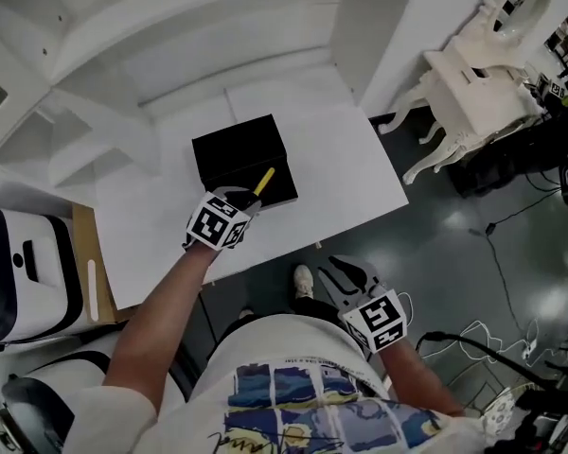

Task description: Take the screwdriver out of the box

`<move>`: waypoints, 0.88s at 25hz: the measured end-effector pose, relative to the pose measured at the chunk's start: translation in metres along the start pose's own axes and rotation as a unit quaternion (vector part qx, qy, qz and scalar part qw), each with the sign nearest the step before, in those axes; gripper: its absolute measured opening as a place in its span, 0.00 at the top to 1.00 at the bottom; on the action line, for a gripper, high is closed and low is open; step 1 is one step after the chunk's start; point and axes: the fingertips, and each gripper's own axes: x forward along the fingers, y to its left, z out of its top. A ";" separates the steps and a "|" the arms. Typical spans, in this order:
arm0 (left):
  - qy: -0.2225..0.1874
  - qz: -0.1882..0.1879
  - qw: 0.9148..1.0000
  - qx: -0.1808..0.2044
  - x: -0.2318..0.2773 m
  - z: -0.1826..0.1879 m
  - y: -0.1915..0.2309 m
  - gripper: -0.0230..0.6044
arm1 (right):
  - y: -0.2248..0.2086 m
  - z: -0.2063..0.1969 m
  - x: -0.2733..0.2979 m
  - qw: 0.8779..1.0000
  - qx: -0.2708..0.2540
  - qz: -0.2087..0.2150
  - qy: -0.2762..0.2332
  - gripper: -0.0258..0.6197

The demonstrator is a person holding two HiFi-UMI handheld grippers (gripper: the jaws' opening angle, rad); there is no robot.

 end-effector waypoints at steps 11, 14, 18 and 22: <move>0.133 0.040 0.990 -0.020 0.097 -0.009 0.046 0.75 | -0.095 -0.002 0.013 0.999 0.007 0.040 0.024 0.76; 0.166 0.044 0.985 -0.017 0.108 -0.021 0.051 0.74 | -0.111 -0.005 0.015 0.999 0.014 0.042 0.028 0.76; 0.196 0.060 0.979 -0.007 0.118 -0.033 0.059 0.74 | -0.126 -0.007 0.015 0.998 0.025 0.043 0.030 0.76; 0.217 0.067 0.974 -0.005 0.123 -0.042 0.062 0.74 | -0.138 -0.010 0.014 0.998 0.033 0.045 0.031 0.76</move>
